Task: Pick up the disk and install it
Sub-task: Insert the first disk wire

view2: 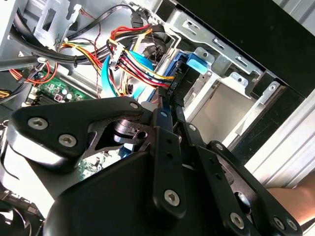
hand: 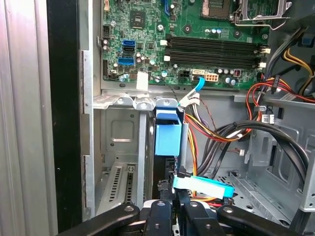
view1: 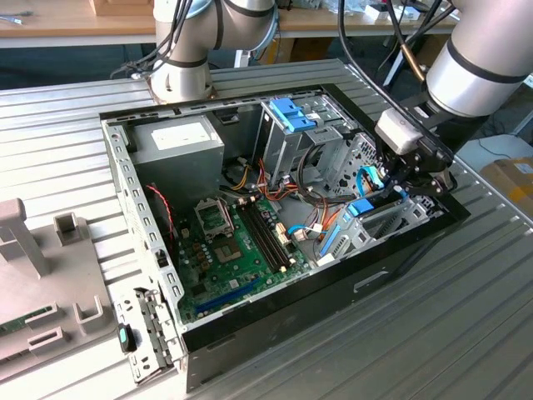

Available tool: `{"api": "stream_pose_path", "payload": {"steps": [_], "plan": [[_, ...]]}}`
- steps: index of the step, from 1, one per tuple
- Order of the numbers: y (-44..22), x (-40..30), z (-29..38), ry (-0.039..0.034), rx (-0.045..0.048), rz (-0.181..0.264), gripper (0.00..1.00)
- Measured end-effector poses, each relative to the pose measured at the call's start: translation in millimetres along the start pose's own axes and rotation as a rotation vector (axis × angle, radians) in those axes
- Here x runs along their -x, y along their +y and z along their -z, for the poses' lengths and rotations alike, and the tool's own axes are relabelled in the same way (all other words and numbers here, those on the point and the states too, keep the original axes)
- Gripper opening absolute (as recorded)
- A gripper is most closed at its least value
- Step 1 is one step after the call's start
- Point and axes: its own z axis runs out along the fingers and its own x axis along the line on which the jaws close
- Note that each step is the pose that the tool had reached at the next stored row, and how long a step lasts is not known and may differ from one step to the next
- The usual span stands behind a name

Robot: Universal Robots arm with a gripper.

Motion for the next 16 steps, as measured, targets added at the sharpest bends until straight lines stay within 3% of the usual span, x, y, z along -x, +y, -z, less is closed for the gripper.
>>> {"api": "stream_pose_path", "payload": {"steps": [7,16], "plan": [[0.2,0.0,-0.9,0.0042,-0.0018,-0.025,0.16],[1.3,0.2,-2.0,0.0043,-0.0019,-0.025,0.16]]}}
